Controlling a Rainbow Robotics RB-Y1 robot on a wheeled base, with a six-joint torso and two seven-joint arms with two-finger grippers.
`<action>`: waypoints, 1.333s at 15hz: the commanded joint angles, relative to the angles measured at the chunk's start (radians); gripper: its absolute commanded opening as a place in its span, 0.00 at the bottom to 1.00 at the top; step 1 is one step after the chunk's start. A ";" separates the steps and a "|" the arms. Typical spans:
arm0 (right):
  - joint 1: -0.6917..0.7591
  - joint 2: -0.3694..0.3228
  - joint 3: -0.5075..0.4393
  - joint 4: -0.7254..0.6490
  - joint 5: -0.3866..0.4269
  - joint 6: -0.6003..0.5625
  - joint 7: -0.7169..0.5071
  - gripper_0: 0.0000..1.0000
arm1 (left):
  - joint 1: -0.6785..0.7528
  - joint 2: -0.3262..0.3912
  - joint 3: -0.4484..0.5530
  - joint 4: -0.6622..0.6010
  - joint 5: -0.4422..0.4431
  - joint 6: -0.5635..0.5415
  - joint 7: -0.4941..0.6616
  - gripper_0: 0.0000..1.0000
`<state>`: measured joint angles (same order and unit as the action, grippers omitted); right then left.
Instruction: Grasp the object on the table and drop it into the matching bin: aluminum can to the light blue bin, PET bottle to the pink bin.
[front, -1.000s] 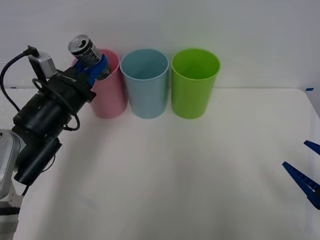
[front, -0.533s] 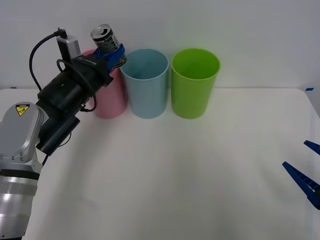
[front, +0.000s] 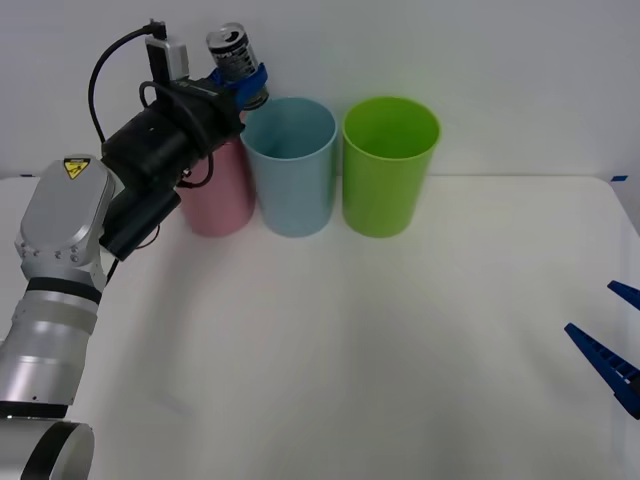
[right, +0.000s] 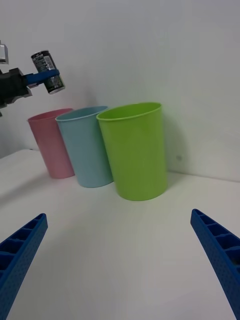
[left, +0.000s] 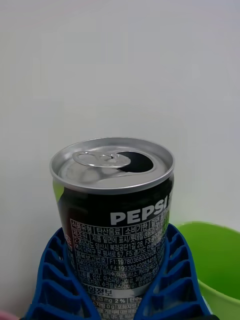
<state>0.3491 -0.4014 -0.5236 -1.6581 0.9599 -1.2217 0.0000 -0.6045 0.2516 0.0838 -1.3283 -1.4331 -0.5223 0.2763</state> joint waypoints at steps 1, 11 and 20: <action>0.000 0.000 0.000 0.000 0.000 0.000 0.000 1.00 | -0.047 0.000 -0.013 0.040 -0.027 -0.001 0.006 0.01; 0.000 0.000 0.000 0.000 0.000 0.000 0.000 1.00 | -0.110 -0.061 -0.018 0.080 -0.133 0.024 0.021 0.01; 0.000 0.000 0.000 0.000 0.000 0.000 0.000 1.00 | -0.112 -0.078 -0.013 0.080 -0.156 0.031 0.023 0.31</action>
<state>0.3491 -0.4014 -0.5236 -1.6581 0.9599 -1.2217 0.0000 -0.7168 0.1733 0.0695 -1.2483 -1.5894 -0.4909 0.2991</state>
